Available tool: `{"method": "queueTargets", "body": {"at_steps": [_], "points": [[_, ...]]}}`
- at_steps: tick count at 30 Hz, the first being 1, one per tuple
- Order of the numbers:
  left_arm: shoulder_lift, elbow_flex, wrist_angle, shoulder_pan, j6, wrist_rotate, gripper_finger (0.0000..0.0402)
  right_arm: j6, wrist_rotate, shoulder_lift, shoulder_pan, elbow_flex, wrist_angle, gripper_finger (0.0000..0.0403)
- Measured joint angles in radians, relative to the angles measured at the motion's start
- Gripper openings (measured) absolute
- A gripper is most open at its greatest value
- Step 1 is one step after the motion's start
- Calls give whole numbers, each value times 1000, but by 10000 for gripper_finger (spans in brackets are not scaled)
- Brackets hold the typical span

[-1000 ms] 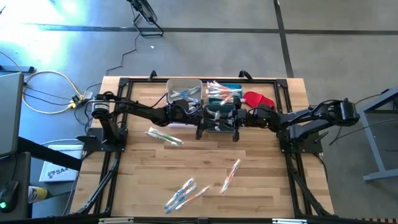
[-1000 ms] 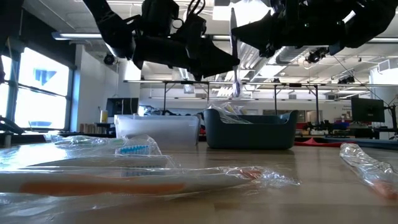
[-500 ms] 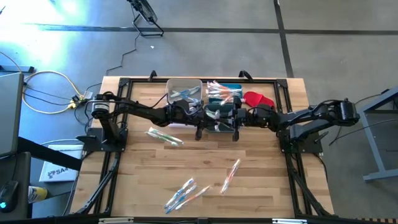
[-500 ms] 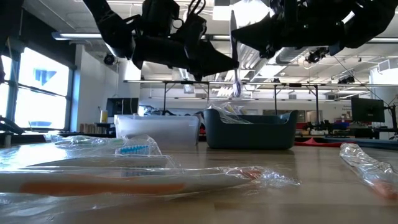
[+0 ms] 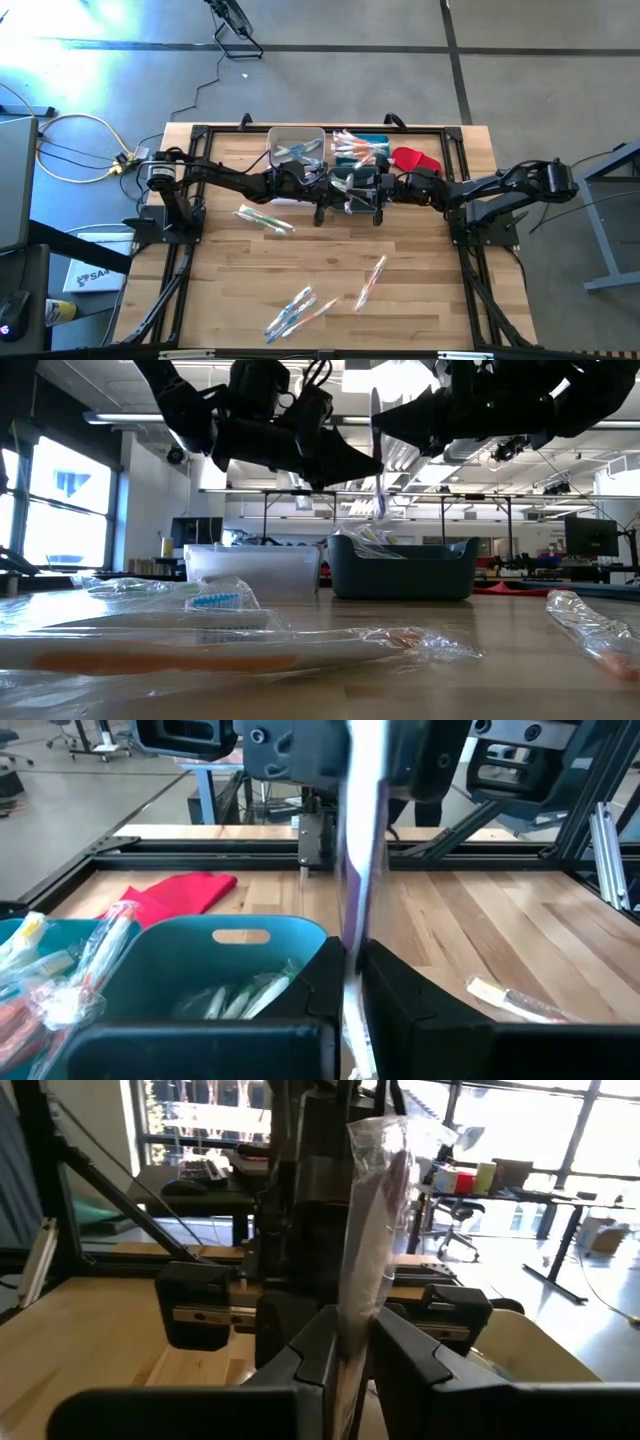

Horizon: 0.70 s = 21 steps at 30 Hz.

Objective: Pick & Place Toothbrushes
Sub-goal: Put the purple toothbrush into the transparent bin

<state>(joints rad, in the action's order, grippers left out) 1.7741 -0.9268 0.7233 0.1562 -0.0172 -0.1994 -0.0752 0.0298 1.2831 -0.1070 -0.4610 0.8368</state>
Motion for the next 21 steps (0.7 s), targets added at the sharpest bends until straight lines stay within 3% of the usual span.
{"method": "queueTargets", "body": {"at_steps": [9, 14, 21], "points": [[0, 0, -8, 1, 2, 4, 18, 23, -23, 0, 1, 0, -16, 137], [-2, 0, -69, 1, -4, 58, 17, 25, -25, 0, 1, 0, -56, 187], [-41, 0, -114, 21, -51, 78, 17, 30, -27, -3, 3, 0, -55, 207]]}}
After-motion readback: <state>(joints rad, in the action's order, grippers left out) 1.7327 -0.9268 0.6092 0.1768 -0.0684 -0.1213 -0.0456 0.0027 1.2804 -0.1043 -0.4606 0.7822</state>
